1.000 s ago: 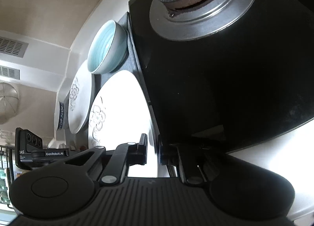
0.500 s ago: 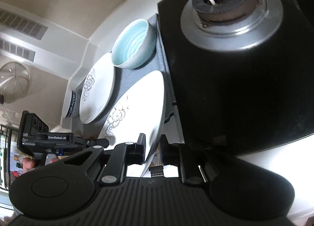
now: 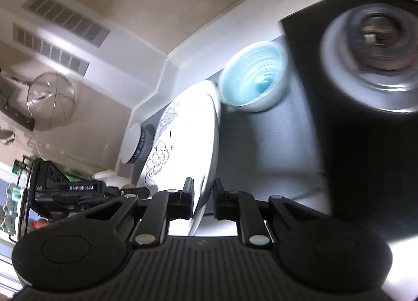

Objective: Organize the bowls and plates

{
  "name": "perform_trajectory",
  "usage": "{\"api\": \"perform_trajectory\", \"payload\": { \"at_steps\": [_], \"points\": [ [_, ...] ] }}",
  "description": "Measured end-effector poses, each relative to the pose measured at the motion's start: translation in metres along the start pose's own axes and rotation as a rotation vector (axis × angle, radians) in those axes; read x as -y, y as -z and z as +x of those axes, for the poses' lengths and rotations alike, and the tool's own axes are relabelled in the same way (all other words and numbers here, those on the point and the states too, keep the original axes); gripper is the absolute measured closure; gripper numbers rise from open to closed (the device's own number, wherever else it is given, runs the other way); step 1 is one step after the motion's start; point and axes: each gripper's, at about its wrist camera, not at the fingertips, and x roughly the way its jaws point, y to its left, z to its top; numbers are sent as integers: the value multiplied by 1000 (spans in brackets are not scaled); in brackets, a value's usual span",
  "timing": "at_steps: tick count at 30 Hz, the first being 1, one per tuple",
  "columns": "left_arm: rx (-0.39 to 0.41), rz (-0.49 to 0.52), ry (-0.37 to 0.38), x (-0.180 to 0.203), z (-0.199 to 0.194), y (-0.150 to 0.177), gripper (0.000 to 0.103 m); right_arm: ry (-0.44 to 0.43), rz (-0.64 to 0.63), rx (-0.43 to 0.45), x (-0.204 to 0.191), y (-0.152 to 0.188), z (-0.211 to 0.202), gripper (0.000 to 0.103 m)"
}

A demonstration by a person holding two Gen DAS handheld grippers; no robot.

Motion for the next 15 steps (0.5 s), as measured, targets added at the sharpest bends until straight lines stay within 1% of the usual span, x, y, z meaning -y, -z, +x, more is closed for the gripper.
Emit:
{"api": "perform_trajectory", "payload": {
  "at_steps": [2, 4, 6, 9, 15],
  "points": [
    [9, -35, -10, -14, -3, -14, 70, -12, 24, -13, -1, -4, 20, 87],
    [24, -30, -25, -23, -7, -27, 70, -3, 30, -20, -2, -7, 40, 88],
    [36, -29, -45, -22, -5, -42, 71, 8, 26, -12, -5, -11, 55, 88],
    [51, 4, -74, -19, -2, -61, 71, 23, 28, -9, -6, -18, 71, 88],
    [70, 32, -90, -15, 12, -89, 71, 41, 63, -11, 0, -32, 96, 89]
  ]
}}
